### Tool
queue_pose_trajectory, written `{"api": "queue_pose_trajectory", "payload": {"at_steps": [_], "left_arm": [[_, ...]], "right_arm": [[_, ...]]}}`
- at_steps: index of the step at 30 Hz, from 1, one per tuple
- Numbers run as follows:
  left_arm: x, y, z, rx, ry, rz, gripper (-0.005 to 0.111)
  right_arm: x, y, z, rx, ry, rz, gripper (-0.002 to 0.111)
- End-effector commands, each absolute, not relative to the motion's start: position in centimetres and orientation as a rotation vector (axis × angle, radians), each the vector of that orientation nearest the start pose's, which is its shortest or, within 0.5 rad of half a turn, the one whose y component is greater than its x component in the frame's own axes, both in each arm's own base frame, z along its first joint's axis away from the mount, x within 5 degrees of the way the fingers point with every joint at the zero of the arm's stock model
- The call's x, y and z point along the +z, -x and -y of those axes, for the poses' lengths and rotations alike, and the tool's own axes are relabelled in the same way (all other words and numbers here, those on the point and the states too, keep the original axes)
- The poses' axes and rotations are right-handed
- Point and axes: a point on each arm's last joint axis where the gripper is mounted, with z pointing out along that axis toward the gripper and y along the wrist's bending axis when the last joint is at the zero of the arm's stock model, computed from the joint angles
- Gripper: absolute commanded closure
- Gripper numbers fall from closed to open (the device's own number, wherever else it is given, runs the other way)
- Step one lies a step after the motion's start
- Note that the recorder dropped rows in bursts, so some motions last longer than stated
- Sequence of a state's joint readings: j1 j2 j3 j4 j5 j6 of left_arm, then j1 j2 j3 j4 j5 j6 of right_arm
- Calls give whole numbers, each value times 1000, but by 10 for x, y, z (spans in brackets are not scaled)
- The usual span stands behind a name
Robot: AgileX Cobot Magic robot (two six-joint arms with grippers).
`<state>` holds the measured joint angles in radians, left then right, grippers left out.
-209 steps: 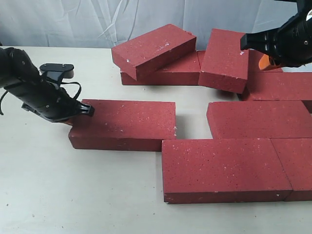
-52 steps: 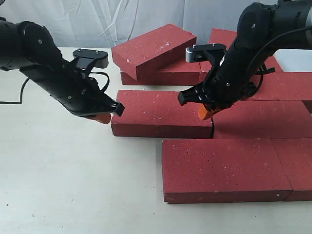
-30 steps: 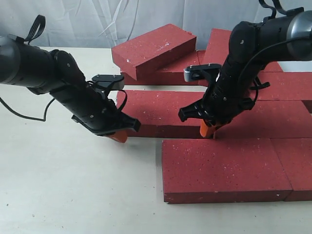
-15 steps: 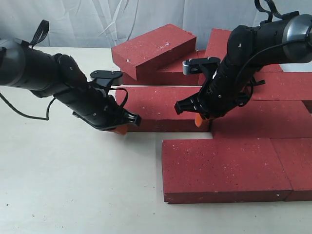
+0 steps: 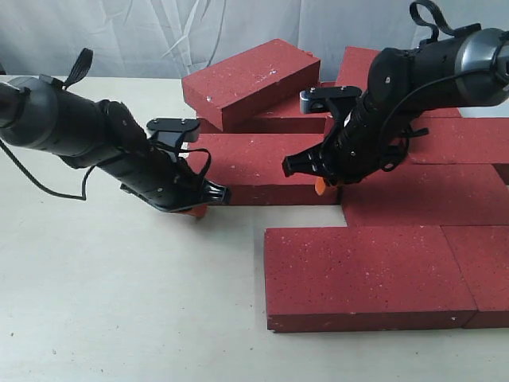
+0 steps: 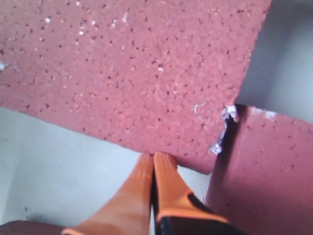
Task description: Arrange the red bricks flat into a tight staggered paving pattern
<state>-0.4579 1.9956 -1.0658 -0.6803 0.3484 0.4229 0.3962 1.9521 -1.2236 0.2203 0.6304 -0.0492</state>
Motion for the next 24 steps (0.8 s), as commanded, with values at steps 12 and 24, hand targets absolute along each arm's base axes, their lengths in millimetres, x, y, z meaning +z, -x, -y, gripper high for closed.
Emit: {"api": "queue_pose_trajectory", "payload": {"at_steps": [12, 24], "left_arm": [[122, -344, 188, -473, -341, -2610, 107], [125, -350, 187, -444, -311, -2555, 107]], "right_arm": [[144, -360, -161, 293, 320, -2748, 109], [147, -366, -160, 288, 297, -2671, 109]]}}
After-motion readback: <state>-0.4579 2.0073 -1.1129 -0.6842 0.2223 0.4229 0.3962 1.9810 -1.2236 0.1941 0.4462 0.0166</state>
